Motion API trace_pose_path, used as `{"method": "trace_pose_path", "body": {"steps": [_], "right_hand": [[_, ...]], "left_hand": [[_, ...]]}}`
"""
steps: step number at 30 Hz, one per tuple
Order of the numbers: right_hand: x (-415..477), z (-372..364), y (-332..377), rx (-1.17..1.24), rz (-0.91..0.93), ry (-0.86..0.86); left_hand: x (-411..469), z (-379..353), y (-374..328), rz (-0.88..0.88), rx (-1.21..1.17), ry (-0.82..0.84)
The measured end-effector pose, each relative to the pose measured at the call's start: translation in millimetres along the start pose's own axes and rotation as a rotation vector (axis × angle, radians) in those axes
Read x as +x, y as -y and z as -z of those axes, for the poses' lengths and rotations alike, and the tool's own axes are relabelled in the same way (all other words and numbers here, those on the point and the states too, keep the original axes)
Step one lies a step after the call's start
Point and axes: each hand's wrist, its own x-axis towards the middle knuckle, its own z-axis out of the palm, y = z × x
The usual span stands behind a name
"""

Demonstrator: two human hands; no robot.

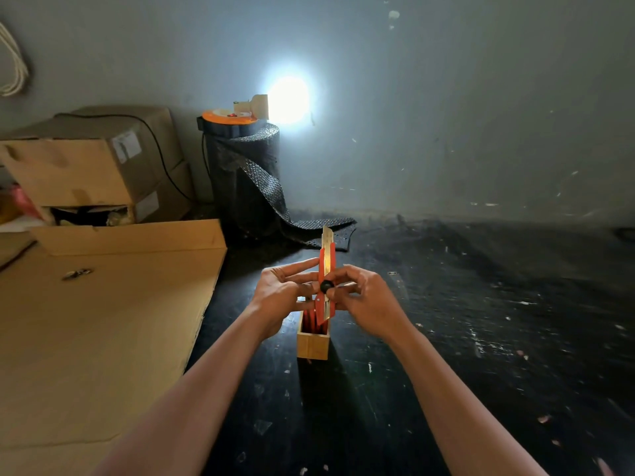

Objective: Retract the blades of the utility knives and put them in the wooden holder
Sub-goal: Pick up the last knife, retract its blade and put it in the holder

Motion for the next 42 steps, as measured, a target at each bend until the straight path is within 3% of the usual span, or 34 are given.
{"method": "trace_pose_path", "body": {"steps": [17,23,38,42], "right_hand": [[-17.2,-16.8,0.2,-0.055,-0.052,-0.075],[-20.1,-16.2,1.4,-0.073,0.035,-0.068],[-14.5,-19.7,-4.7,-0.028,-0.048,-0.152],[-15.8,-17.2,-6.2,-0.056,0.016,-0.111]], "left_hand": [[2.4,-5.4,-7.9,-0.07,0.065,-0.029],[4.0,-4.8,-9.9,-0.082,0.048,-0.039],[5.8,-8.0,-6.7,-0.083,0.056,-0.04],[8.7,-5.8,-4.9,-0.084,0.035,-0.043]]}}
